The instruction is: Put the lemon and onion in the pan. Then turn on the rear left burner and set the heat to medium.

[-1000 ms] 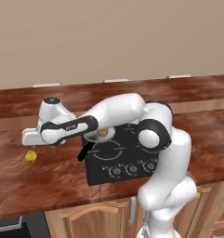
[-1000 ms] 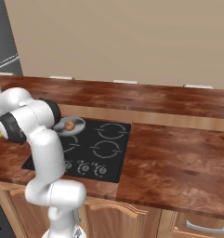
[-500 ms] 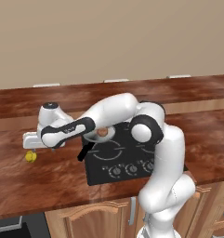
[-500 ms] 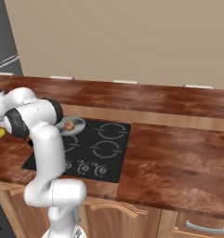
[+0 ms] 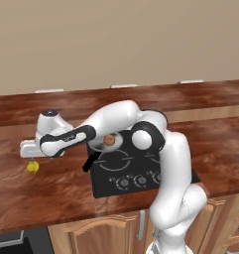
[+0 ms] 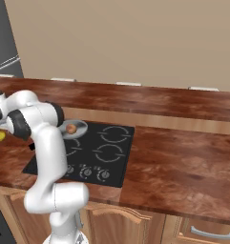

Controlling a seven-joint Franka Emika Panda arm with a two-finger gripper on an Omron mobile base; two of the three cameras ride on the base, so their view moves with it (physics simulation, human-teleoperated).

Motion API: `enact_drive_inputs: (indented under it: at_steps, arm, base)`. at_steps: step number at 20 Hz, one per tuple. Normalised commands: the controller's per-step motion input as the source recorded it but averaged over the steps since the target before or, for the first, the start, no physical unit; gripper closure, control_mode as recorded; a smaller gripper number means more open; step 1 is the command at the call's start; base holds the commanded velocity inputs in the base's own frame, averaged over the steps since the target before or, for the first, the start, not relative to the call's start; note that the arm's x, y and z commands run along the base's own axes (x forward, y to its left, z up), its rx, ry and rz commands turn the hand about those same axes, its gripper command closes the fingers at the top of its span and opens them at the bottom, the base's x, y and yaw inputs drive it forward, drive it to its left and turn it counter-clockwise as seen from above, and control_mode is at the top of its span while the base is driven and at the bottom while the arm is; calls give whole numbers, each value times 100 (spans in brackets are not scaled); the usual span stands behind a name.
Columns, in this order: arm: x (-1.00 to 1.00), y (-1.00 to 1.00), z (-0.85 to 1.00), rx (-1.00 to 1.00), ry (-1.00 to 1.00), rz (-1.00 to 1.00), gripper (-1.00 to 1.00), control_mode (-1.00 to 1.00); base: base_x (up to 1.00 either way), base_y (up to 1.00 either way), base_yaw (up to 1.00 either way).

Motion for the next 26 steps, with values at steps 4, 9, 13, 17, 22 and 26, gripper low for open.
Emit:
enact_drive_inputs:
  at_steps: [4,9,13,17,22,26]
  arm:
    - [30,26,-4,0,0,0,-100,-100]
    - [23,34,-8,0,0,0,-100,-100]
    - [6,33,-16,0,0,0,-100,-100]
    - [-3,8,-25,0,0,0,-100,-100]
    - [-13,-4,-10,0,0,0,-100,-100]
    - [-9,-20,0,0,0,0,-100,-100]
  base:
    - [0,0,0]
    - [0,0,0]
    - [0,0,0]
    - [0,0,0]
    - [0,0,0]
    - [0,0,0]
